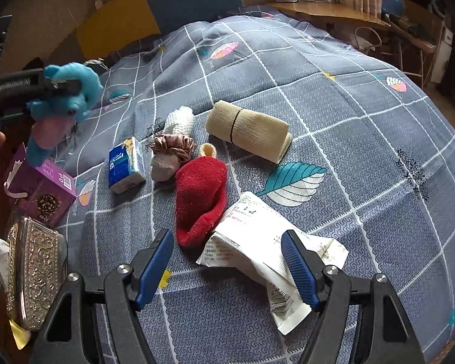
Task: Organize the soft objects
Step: 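Grasp the blue plush elephant with the left gripper, then drop the elephant in the tray with left gripper while right grasps the Tempo pack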
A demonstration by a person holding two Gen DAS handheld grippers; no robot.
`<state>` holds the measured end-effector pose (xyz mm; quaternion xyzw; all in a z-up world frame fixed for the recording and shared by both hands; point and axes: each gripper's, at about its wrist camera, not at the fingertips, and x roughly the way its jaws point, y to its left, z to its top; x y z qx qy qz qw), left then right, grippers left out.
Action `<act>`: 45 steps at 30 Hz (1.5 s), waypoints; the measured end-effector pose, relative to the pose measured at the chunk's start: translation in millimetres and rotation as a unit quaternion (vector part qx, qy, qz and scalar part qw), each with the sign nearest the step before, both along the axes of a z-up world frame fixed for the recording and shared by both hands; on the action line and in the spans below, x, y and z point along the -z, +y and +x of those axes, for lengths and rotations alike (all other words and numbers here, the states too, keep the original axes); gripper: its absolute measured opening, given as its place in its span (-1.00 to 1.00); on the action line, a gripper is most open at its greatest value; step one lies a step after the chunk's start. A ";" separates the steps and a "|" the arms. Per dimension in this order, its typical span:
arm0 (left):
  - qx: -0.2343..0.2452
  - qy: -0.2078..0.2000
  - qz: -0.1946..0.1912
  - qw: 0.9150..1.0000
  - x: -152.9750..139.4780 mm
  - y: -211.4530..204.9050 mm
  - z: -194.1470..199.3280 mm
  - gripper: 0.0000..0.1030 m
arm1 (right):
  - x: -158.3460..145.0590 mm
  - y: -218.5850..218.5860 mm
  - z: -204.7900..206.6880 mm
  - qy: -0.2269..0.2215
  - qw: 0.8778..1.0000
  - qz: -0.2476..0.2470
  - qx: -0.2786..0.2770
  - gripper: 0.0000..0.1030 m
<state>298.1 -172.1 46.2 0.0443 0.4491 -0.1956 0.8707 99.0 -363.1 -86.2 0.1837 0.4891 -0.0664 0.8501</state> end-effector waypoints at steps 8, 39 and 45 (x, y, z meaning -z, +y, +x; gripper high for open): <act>-0.102 -0.042 -0.055 0.992 -56.0 110.4 2.0 -0.13 | -1.1 21.4 12.8 -0.002 0.999 -0.006 -0.046 0.45; -0.332 -0.002 -0.155 0.930 24.7 413.3 -189.2 -0.13 | 41.1 127.8 147.6 0.059 0.977 -0.121 -0.167 0.03; -0.370 0.040 -0.148 0.916 73.1 437.6 -211.8 -0.12 | 23.0 128.3 109.8 0.058 0.975 -0.100 -0.187 0.03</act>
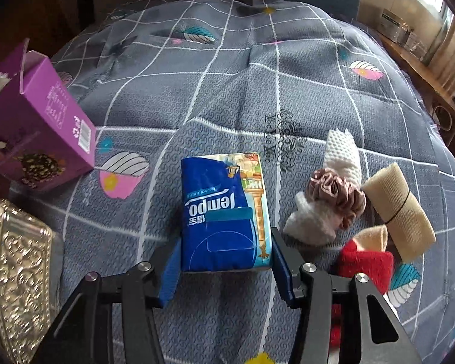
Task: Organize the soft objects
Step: 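Drop the elephant in the tray with left gripper while right grasps the Tempo pack, then carry the Tempo tissue pack into the gold tray and open the right gripper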
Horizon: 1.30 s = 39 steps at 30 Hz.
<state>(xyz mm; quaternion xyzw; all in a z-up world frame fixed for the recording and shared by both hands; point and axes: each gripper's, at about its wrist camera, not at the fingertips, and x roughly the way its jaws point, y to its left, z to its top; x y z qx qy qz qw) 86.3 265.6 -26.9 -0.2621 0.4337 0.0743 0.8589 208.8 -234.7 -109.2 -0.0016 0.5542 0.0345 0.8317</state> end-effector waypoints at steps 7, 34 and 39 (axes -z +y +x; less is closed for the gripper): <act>-0.017 0.030 0.009 0.999 37.3 5.2 1.0 0.02 | 4.4 14.4 -63.3 0.015 0.999 -0.005 -0.044 0.03; 0.133 -0.065 0.180 0.972 -19.0 -115.5 -56.3 0.46 | 18.6 8.4 -91.0 -0.020 1.000 0.014 0.016 0.04; 0.149 -0.066 0.183 0.969 -15.8 -122.5 -65.7 0.46 | 14.6 4.4 -82.6 -0.010 0.999 0.002 0.037 0.03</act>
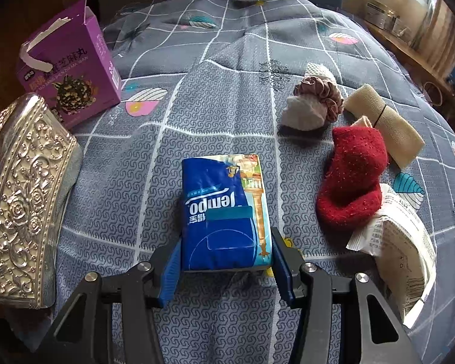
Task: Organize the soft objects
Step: 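Carry the Tempo tissue pack into the gold tray and open the right gripper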
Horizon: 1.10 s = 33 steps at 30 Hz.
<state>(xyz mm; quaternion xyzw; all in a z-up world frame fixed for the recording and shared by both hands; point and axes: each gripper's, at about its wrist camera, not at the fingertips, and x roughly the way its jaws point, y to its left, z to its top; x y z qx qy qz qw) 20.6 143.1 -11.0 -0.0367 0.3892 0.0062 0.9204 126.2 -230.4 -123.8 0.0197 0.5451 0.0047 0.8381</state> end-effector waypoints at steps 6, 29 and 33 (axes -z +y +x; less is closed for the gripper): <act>0.016 0.008 -0.004 1.000 7.1 -5.1 -6.7 0.46 | -18.3 -4.5 20.8 -0.008 1.000 -0.008 0.012 0.03; 0.008 0.009 -0.019 1.000 14.4 14.7 -22.7 0.46 | -166.8 185.6 -17.3 -0.162 0.935 0.048 -0.312 0.03; -0.032 0.007 -0.039 0.999 11.6 41.8 -28.8 0.46 | -157.2 230.0 -33.9 -0.136 0.919 0.061 -0.365 0.03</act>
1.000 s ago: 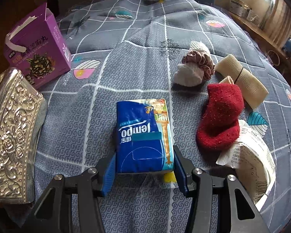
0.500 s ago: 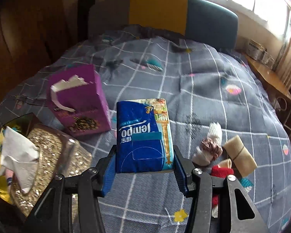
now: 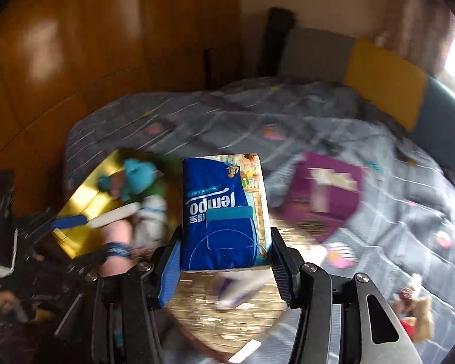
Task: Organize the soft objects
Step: 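Carry the Tempo tissue pack into the gold tray and open the right gripper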
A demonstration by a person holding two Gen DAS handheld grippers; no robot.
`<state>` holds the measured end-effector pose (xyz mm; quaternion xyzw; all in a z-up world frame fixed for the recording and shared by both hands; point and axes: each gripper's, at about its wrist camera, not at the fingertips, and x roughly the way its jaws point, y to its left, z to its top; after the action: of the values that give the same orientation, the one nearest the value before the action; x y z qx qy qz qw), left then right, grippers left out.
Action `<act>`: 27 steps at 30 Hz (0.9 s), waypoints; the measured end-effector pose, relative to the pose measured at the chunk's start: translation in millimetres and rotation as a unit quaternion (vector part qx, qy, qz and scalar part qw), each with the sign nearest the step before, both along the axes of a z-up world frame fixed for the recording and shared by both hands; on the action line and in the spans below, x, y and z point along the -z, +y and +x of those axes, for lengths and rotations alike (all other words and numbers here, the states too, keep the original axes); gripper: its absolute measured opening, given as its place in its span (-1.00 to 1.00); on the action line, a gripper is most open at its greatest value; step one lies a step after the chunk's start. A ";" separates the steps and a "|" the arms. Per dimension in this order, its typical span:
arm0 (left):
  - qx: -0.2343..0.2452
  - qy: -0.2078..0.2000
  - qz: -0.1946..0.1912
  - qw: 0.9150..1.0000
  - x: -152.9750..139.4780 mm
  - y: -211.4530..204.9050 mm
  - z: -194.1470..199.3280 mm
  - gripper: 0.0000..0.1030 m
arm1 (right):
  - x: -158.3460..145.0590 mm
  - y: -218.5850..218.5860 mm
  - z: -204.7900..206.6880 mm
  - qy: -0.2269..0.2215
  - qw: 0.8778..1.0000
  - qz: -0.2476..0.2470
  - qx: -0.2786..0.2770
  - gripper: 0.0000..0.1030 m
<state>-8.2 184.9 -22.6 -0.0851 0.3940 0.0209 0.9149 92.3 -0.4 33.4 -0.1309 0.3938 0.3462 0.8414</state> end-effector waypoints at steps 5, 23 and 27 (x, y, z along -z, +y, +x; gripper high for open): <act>-0.050 0.000 -0.013 0.999 -1.1 32.3 -5.2 0.46 | 28.0 56.9 2.0 0.031 0.999 -0.012 -0.016 0.03; -0.047 0.009 -0.008 0.999 6.0 31.7 -4.0 0.45 | 84.6 130.7 25.4 0.045 0.998 -0.045 0.016 0.29; -0.043 0.008 -0.003 0.999 5.1 27.9 -3.9 0.45 | 71.6 115.4 18.8 0.032 0.999 -0.024 0.024 0.29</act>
<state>-12.1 212.8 -27.7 -0.1042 0.3970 0.0599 0.9099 111.1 115.0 -38.2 -0.1304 0.4322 0.3199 0.8330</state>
